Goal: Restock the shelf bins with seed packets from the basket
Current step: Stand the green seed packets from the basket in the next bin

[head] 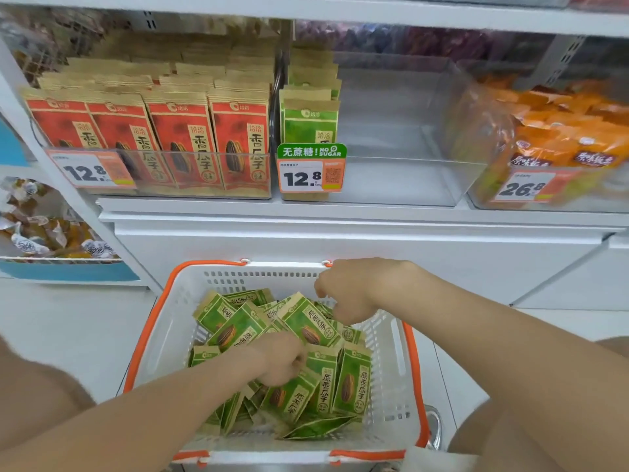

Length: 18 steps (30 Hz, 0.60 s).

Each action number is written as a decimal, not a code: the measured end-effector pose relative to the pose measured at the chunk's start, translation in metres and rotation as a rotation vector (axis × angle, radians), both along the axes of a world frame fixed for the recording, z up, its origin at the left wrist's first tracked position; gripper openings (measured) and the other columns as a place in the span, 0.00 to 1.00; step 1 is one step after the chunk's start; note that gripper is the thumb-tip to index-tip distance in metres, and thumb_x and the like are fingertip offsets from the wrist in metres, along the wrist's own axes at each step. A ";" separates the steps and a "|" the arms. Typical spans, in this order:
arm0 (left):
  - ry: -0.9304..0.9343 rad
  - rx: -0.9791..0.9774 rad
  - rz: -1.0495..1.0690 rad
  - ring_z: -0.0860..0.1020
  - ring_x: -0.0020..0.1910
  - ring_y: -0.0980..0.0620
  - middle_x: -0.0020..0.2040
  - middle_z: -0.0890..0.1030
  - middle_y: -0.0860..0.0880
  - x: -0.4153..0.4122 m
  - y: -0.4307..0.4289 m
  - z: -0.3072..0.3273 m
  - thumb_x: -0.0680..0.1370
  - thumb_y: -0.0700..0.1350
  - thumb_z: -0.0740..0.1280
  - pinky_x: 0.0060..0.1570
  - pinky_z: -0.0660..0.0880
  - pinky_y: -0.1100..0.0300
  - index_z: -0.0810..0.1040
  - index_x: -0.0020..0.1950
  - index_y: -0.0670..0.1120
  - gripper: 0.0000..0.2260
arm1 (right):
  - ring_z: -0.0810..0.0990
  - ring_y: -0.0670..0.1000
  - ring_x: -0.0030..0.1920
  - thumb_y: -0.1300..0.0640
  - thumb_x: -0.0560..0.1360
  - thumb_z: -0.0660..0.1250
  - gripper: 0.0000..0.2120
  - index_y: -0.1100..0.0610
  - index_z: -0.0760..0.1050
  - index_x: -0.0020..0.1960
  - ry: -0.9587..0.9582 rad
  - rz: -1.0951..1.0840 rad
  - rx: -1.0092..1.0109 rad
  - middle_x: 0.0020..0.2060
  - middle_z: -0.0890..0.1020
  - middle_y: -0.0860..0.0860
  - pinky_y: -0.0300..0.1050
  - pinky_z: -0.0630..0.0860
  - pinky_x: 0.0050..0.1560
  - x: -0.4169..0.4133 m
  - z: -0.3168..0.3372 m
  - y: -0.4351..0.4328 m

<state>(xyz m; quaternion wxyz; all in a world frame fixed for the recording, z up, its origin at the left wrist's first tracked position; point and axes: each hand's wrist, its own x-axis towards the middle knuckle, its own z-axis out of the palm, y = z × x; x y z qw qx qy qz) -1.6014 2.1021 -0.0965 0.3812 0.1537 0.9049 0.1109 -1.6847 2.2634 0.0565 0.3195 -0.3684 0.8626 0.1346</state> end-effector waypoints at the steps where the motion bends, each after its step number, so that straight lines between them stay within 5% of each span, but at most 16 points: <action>1: 0.018 0.094 0.043 0.80 0.50 0.51 0.52 0.82 0.51 -0.009 0.003 0.008 0.85 0.43 0.63 0.56 0.79 0.50 0.80 0.53 0.48 0.06 | 0.84 0.59 0.51 0.56 0.77 0.64 0.12 0.58 0.78 0.58 0.004 -0.017 0.012 0.55 0.81 0.57 0.47 0.77 0.40 -0.005 0.006 0.003; 2: 0.038 0.196 0.110 0.79 0.46 0.53 0.49 0.81 0.52 -0.014 0.004 0.016 0.86 0.43 0.63 0.51 0.79 0.53 0.79 0.53 0.50 0.06 | 0.81 0.58 0.42 0.56 0.77 0.65 0.05 0.58 0.76 0.49 0.007 -0.030 0.018 0.48 0.80 0.56 0.47 0.75 0.39 -0.007 0.011 0.005; 5: 0.215 0.480 0.302 0.73 0.38 0.60 0.41 0.76 0.56 -0.038 0.013 0.054 0.88 0.45 0.60 0.40 0.69 0.63 0.75 0.49 0.54 0.09 | 0.72 0.55 0.35 0.51 0.80 0.67 0.16 0.56 0.67 0.38 0.069 -0.128 -0.016 0.37 0.73 0.52 0.44 0.68 0.35 -0.016 0.036 0.015; 9: 0.641 0.780 0.509 0.75 0.44 0.61 0.44 0.77 0.55 -0.066 0.026 0.111 0.88 0.43 0.58 0.42 0.68 0.62 0.73 0.49 0.57 0.12 | 0.81 0.59 0.40 0.36 0.81 0.64 0.25 0.57 0.73 0.39 0.115 -0.285 -0.192 0.35 0.79 0.54 0.48 0.75 0.34 -0.031 0.074 0.033; 13: 0.935 0.948 0.632 0.78 0.50 0.55 0.49 0.80 0.55 -0.074 0.033 0.143 0.89 0.43 0.57 0.46 0.71 0.62 0.77 0.55 0.53 0.10 | 0.89 0.56 0.39 0.42 0.81 0.69 0.21 0.61 0.83 0.51 -0.150 -0.674 -0.700 0.42 0.88 0.57 0.54 0.87 0.45 -0.039 0.101 0.042; 18: 1.070 1.028 0.763 0.80 0.52 0.55 0.52 0.82 0.56 -0.078 0.035 0.176 0.88 0.44 0.59 0.50 0.75 0.54 0.79 0.60 0.50 0.09 | 0.87 0.52 0.34 0.41 0.79 0.72 0.18 0.57 0.85 0.44 0.055 -0.677 -1.037 0.35 0.87 0.53 0.56 0.86 0.43 -0.037 0.109 0.036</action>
